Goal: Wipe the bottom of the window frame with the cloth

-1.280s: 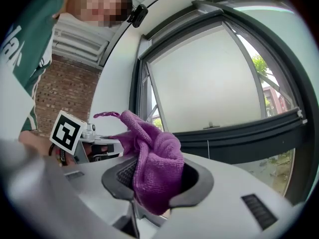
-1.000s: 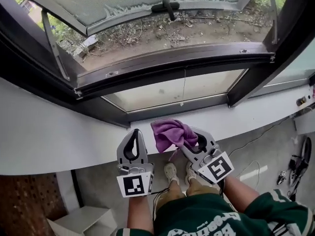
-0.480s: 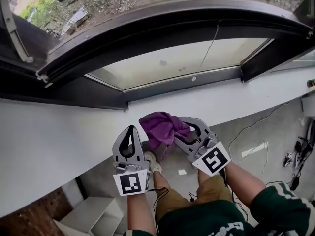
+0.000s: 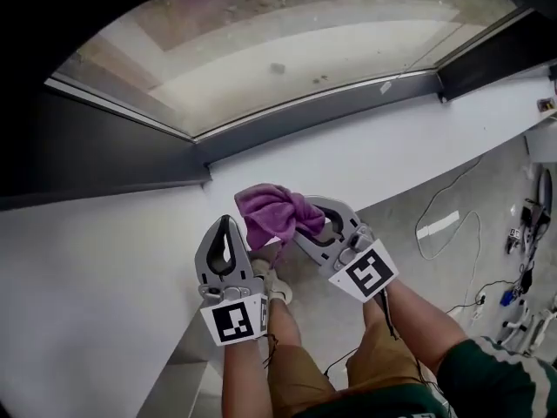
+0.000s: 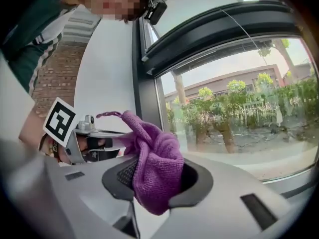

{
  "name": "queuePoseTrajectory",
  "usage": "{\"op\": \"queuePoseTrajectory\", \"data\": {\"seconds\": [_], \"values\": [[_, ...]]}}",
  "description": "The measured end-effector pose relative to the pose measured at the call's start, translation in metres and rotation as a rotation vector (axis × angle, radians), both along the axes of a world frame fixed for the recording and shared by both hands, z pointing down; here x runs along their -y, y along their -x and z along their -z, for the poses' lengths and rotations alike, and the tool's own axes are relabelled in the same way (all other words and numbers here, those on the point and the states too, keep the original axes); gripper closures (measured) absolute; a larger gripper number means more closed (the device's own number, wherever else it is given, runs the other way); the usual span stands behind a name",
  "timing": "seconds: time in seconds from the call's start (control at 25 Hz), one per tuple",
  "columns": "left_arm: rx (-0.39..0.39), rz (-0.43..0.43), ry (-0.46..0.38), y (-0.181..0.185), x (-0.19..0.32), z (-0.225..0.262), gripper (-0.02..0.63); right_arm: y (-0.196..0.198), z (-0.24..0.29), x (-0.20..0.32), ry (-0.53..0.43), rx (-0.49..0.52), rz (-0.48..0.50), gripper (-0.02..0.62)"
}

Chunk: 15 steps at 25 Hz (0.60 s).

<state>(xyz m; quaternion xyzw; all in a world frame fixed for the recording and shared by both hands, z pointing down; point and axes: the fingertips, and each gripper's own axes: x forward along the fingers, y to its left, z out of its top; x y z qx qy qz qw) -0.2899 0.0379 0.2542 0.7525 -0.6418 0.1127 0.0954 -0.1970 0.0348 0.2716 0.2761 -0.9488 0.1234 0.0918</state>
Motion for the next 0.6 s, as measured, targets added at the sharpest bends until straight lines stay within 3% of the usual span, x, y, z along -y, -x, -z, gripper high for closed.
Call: {"op": "queuePoseTrajectory", "data": {"seconds": [0.2,0.36,0.6], "values": [[-0.003,0.052,0.029,0.027,-0.007,-0.071,0.597,0.039,-0.069,0.012,-0.007,-0.052,0.008,0.453],[-0.024,0.09,0.028,0.034,-0.005,-0.1,0.597,0.049,-0.109,0.024,0.027,-0.06,-0.019,0.453],[-0.02,0.141,0.061,0.054,0.005,-0.139,0.597,0.087,-0.161,0.037,0.035,-0.11,0.039,0.451]]}}
